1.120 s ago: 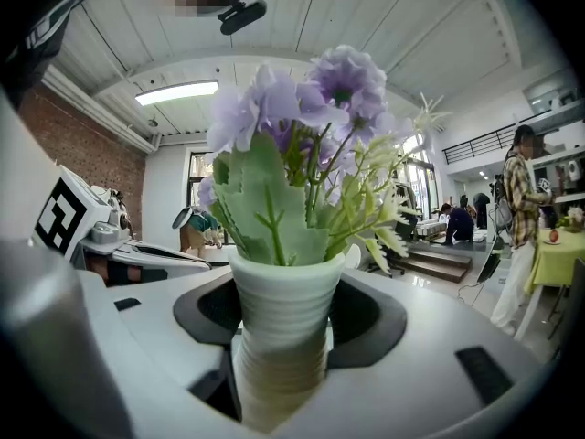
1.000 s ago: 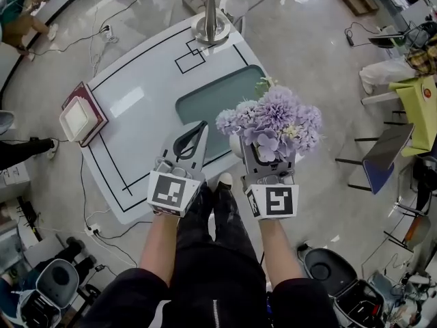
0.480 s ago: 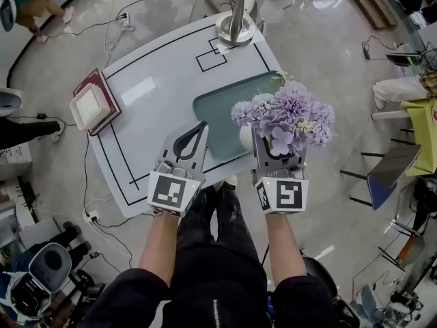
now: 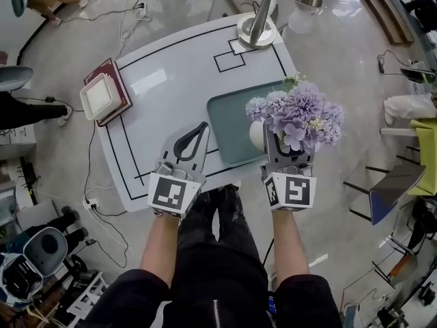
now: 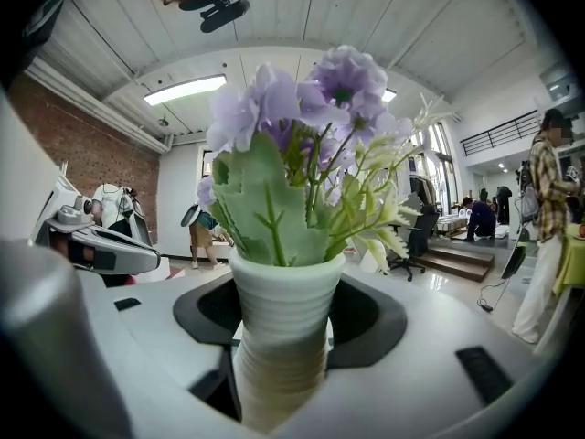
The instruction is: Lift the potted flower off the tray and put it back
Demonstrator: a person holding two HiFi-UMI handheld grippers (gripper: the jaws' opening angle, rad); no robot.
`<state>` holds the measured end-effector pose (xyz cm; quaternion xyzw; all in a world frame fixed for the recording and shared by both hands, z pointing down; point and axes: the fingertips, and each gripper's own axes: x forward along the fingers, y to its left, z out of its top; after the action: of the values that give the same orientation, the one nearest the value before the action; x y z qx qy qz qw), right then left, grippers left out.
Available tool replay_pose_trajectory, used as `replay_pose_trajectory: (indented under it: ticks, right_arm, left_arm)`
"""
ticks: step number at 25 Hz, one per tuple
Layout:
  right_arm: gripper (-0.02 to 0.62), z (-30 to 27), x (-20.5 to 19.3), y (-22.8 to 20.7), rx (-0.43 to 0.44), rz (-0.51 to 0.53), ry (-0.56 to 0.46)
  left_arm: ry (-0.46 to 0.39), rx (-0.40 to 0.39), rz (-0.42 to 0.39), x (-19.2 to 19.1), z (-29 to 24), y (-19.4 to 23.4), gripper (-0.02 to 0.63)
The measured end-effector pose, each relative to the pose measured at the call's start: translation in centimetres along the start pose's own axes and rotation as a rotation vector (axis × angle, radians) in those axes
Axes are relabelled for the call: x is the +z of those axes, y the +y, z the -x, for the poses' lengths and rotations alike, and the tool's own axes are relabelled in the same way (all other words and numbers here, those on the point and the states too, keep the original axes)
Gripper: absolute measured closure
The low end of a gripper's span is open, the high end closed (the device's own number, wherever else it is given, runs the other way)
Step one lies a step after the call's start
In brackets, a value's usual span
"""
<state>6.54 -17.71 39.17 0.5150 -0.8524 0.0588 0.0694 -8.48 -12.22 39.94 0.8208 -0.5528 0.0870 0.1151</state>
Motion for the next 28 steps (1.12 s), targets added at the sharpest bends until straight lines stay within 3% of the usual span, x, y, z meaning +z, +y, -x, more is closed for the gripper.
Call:
replay_pose_trajectory:
  ticks: [28]
  right_arm:
    - [0.351, -5.7, -4.0, 0.4, 0.080, 0.038, 0.048]
  left_arm:
    - [0.019, 0.203, 0.045, -2.0, 3.5, 4.9, 0.602]
